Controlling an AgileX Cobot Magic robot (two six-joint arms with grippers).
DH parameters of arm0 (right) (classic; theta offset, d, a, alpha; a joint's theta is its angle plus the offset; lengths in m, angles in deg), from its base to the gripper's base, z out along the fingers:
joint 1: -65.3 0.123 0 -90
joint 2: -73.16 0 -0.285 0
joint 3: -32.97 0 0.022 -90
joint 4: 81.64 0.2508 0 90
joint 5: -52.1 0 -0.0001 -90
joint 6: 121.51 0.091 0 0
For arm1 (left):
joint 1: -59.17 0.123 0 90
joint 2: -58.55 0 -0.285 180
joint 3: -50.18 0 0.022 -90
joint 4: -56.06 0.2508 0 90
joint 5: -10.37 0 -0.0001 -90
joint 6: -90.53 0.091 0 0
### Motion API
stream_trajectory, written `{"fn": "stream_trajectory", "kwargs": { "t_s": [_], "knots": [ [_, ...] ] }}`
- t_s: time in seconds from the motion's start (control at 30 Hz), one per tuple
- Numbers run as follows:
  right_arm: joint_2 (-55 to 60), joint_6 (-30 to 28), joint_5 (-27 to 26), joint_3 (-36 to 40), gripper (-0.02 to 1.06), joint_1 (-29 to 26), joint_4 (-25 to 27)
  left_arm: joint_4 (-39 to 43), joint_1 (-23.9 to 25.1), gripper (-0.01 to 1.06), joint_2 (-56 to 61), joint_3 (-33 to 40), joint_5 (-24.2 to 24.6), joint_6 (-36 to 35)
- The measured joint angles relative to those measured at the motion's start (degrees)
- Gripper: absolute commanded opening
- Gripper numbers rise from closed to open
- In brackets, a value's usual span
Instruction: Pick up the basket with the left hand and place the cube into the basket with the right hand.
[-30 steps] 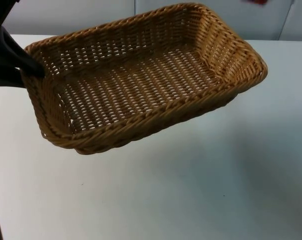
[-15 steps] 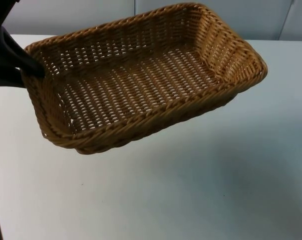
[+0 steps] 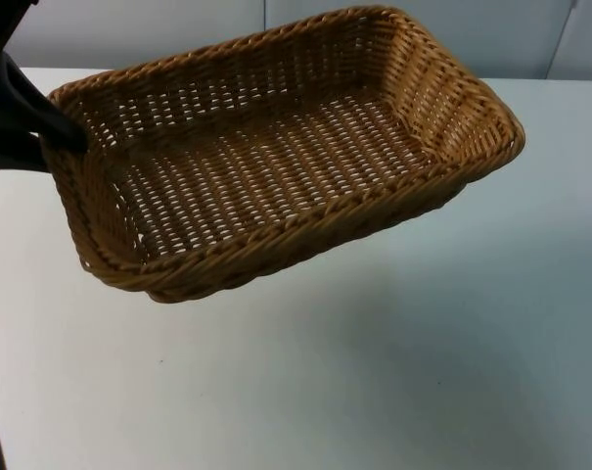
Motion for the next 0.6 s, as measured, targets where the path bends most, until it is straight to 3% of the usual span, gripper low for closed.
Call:
{"fn": "stream_trajectory", "kwargs": {
  "t_s": [0.1,0.27,0.6],
  "knots": [
    [-1.11,0.33,0.00,3.54,0.00,0.21,-0.22,0.00,0.00,0.00,0.00,0.00,0.00,0.00],
    [-6.86,-0.25,-0.10,17.68,0.00,0.21,-4.72,0.00,0.00,0.00,0.00,0.00,0.00,0.00],
    [-18.52,-0.83,-0.09,37.04,0.00,0.21,-7.77,0.00,0.00,0.00,0.00,0.00,0.00,0.00]
  ]
}}
